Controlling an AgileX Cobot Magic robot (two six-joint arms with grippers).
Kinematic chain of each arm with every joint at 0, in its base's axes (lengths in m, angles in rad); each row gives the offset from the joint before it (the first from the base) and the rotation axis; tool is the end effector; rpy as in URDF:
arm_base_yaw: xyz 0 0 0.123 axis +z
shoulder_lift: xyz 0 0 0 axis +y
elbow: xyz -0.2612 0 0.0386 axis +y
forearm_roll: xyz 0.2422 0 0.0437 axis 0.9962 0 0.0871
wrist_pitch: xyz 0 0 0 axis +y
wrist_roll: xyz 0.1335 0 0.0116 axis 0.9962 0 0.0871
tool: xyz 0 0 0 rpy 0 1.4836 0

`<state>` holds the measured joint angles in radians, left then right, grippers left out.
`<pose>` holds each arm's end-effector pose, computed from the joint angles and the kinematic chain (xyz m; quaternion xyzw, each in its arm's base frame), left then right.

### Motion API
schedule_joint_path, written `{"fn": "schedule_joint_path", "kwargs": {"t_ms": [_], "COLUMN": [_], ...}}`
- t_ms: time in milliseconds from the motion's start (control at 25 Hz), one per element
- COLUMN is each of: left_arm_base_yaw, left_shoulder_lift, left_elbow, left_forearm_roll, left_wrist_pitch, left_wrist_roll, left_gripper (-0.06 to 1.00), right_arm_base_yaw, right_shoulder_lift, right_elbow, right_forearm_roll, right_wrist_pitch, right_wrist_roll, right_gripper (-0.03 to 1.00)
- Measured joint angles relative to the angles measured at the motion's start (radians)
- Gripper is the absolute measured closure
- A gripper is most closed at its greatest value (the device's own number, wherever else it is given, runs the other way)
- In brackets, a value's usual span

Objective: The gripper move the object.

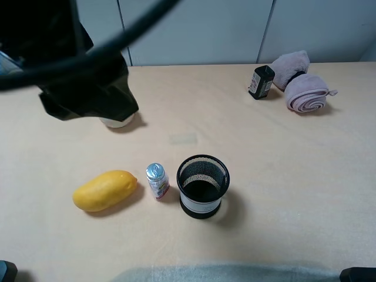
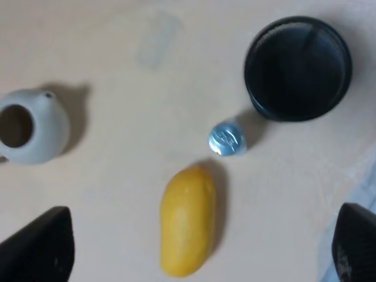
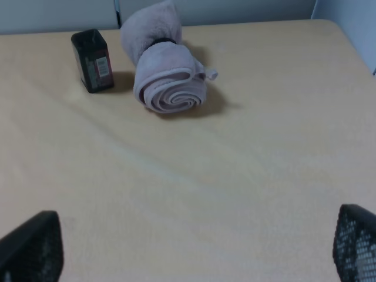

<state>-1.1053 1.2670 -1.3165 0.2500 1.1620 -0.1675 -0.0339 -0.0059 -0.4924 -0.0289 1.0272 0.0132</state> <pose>0.1472 -0.2253 0.3286 0.4469 0.8447 -0.0595 0.2884 0.0514 -0.0051 0.2569 0.0202 0.8445 -0.0200 0.5348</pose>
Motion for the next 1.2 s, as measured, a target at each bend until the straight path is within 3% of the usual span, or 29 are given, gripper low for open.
{"fn": "schedule_joint_path", "kwargs": {"t_ms": [280, 920, 1040, 1200], "left_arm_base_yaw": [0.000, 0.005, 0.060, 0.197], "left_shoulder_lift": [-0.151, -0.650, -0.716, -0.792], "left_elbow": [0.027, 0.348, 0.401, 0.469], "left_forearm_roll": [0.019, 0.019, -0.001, -0.022], "left_wrist_pitch": [0.002, 0.003, 0.003, 0.003], "left_wrist_roll": [-0.040, -0.031, -0.027, -0.020], "left_gripper": [0.07, 0.03, 0.03, 0.03], "right_arm_base_yaw": [0.000, 0.000, 0.000, 0.000], "right_shoulder_lift": [0.000, 0.000, 0.000, 0.000], "right_elbow": [0.000, 0.000, 0.000, 0.000], "right_forearm_roll": [0.000, 0.000, 0.000, 0.000], "right_wrist_pitch": [0.000, 0.000, 0.000, 0.000], "right_wrist_roll": [0.000, 0.000, 0.000, 0.000], "right_gripper": [0.28, 0.28, 0.28, 0.28]}}
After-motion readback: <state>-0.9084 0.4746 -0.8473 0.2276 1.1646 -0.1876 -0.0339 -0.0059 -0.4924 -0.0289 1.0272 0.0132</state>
